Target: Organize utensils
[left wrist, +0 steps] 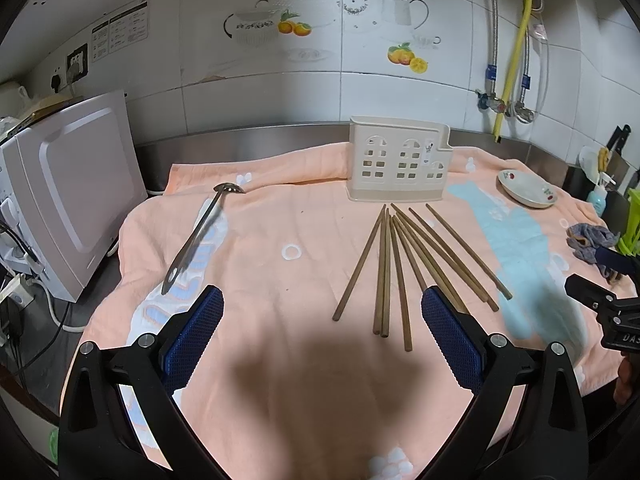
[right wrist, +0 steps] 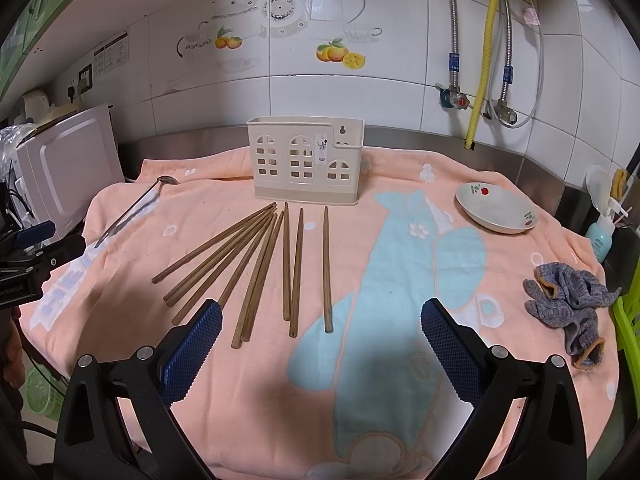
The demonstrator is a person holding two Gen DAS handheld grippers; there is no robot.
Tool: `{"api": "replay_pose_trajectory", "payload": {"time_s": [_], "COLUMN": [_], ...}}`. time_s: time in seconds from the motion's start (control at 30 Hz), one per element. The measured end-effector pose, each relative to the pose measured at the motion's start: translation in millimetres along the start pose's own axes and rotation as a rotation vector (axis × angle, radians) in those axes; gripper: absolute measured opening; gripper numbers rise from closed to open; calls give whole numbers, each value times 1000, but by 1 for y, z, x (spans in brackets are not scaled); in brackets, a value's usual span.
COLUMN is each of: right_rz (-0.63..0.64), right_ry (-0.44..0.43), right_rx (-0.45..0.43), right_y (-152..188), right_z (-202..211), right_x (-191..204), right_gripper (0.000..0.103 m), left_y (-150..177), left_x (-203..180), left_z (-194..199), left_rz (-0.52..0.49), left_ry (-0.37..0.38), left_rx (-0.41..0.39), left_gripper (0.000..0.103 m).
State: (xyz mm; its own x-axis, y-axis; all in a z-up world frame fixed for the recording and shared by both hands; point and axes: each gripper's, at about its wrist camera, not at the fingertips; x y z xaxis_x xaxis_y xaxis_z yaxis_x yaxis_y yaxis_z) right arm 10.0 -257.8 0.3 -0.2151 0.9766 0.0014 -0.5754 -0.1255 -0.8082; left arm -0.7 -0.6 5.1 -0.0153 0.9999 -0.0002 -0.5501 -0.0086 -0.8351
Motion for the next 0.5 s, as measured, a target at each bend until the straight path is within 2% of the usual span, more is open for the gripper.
{"api": "replay_pose_trajectory", "payload": {"time_s": [0.5], "right_rz": [-4], "right_ry": [-3], "right_rx": [-15], "right_y": [-3], "right_z": [3], "right_x": [1], "right_gripper": [97], "left_y": [-2], "left_x": [-2], "left_z": [4], "left_rz": [-3], "left_ry": [-3], "left_rx": [-36], "left_gripper": [98]}}
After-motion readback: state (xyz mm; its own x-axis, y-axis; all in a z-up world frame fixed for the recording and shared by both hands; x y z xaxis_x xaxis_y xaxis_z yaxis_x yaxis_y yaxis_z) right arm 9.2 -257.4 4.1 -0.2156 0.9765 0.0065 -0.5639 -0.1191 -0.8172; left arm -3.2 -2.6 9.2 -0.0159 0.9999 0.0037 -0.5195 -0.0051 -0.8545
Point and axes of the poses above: each gripper's, at about its wrist camera, not at the fingertips, and z roughly against the way its jaws point, x to its left, y to its underside, and after that the axes turned 1 degree about -y, right-handed
